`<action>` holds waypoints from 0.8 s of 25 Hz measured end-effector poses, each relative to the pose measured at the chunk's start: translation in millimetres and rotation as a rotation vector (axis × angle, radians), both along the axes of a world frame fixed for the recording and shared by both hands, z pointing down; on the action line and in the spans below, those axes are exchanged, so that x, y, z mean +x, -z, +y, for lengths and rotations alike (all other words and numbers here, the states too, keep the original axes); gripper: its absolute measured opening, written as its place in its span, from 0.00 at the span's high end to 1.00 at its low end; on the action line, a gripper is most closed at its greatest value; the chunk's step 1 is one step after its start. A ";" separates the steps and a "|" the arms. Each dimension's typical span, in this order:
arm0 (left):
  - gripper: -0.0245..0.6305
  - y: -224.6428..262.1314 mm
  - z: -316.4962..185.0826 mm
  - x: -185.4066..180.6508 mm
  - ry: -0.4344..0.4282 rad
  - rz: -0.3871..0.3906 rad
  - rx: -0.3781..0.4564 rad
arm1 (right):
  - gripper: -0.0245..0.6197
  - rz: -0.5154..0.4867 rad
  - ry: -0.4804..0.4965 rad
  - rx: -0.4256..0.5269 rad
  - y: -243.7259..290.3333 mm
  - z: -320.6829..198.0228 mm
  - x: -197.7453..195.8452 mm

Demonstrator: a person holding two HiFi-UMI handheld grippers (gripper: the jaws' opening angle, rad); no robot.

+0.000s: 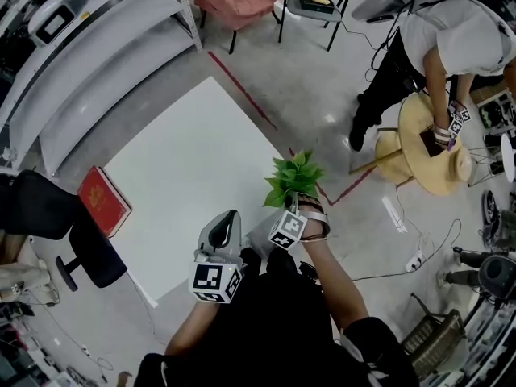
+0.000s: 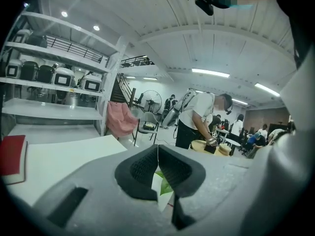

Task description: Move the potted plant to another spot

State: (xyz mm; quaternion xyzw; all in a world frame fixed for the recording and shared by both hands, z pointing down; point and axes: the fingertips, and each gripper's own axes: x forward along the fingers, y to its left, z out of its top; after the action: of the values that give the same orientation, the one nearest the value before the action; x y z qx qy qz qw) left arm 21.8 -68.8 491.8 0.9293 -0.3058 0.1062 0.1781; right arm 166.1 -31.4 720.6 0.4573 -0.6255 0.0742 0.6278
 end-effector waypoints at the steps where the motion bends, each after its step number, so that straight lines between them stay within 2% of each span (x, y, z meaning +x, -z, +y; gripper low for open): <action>1: 0.93 -0.5 -0.9 -0.4 0.004 -0.003 -0.002 | 0.94 -0.002 0.005 -0.004 -0.7 -1.0 -0.4; 8: 0.93 -3.8 -9.3 -4.7 0.027 -0.014 -0.009 | 0.94 0.005 0.035 -0.014 -4.7 -8.8 -5.5; 20: 0.93 -5.0 -9.3 -5.9 0.032 -0.009 -0.016 | 0.94 0.011 0.028 0.002 -3.4 -10.1 -5.0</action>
State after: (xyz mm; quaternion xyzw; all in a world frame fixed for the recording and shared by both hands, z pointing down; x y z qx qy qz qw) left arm 15.9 -78.1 496.8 0.9223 -0.3204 0.1098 0.1860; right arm 161.1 -41.5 724.0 0.4494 -0.6285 0.0624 0.6317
